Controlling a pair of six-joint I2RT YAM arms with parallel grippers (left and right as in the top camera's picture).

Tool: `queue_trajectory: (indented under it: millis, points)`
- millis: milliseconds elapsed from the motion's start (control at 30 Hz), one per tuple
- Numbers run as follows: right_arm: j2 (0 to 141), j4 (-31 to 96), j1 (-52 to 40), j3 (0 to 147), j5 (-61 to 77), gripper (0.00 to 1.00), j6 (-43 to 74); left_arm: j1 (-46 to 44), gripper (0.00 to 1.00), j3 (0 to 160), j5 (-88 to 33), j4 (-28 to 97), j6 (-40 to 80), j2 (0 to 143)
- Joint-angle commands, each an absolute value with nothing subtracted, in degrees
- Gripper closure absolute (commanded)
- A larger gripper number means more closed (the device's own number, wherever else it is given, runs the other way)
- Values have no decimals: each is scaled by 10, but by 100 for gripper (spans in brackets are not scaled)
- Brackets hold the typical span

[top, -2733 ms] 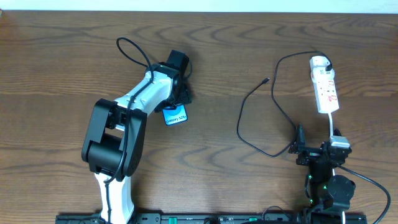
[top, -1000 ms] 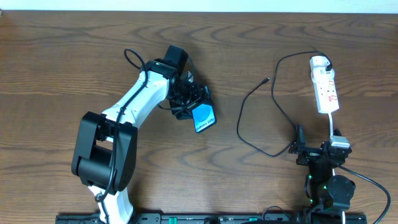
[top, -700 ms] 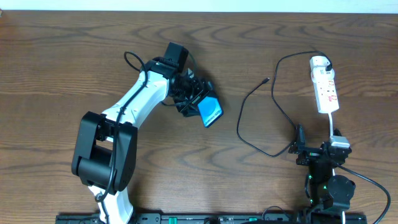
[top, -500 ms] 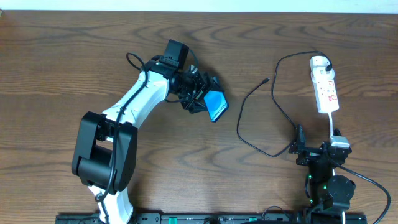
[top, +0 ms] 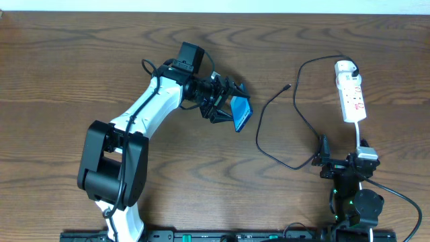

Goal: Plug charger to phone and switch on socket
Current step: 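Lift the phone with the left gripper and tilt it upright, then hold the phone upright toward the center with the left gripper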

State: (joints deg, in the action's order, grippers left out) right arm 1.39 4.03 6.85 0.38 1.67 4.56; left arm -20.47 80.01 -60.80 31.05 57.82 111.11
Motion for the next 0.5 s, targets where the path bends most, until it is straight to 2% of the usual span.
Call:
queue_trajectory:
  millis: [0,467]
  points:
    - [14,43,64,3,17,1,51,-205,42,801,-668,309,557,1100]
    - [14,43,64,3,17,1,51,-205,42,801,-729,309,536,1100]
